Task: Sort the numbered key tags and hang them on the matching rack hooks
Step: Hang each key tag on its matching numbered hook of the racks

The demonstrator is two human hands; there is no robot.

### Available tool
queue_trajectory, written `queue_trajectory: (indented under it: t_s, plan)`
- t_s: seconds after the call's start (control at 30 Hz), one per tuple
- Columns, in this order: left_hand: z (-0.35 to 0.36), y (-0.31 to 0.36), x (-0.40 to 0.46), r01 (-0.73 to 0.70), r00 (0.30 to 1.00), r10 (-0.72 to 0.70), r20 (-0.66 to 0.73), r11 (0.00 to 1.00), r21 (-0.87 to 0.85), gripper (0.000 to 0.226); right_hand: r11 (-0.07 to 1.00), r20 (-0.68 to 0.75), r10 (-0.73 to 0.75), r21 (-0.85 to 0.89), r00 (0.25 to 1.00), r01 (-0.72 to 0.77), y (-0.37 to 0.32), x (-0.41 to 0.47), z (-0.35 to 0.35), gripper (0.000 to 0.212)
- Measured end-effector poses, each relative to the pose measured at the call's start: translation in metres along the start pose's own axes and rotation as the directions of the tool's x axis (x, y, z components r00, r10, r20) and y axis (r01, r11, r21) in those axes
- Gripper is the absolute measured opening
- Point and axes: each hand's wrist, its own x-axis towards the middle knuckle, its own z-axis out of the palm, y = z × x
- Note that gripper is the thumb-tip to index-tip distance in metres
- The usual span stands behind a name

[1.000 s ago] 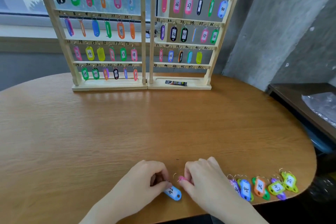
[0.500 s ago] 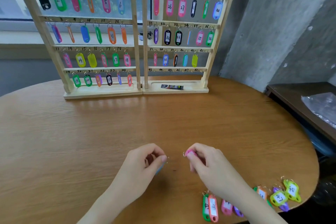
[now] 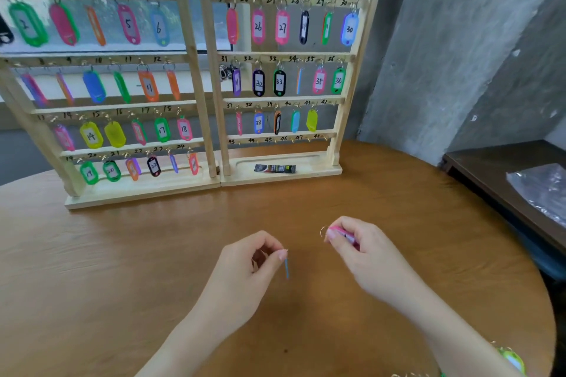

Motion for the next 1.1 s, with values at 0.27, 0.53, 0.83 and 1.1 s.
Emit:
queue_trajectory:
  t_s: [0.27, 0.53, 0.83, 1.1]
  plan:
    - [0.009, 0.009, 0.058, -0.037, 0.999, 0.037, -0.008, 0.999, -0.008, 0.02, 1.0, -0.138, 0.004, 0.02, 0.99, -0.001, 0.008, 0.066, -0.026, 0.027]
    - [0.013, 0.015, 0.113, -0.052, 0.996, 0.049, -0.074, 0.998, -0.043, 0.02, 0.987, -0.33, -0.044, 0.129, 0.943, 0.091, 0.005, 0.143, -0.042, 0.022]
    - [0.028, 0.018, 0.147, -0.069, 0.991, 0.055, -0.121, 0.991, -0.111, 0.019, 0.959, -0.471, 0.015, 0.255, 0.882, 0.12, 0.004, 0.207, -0.046, 0.019]
    - [0.031, 0.037, 0.175, -0.107, 0.986, 0.102, -0.133, 0.994, -0.029, 0.017, 0.967, -0.457, 0.074, 0.249, 0.886, 0.047, 0.023, 0.23, -0.039, 0.02]
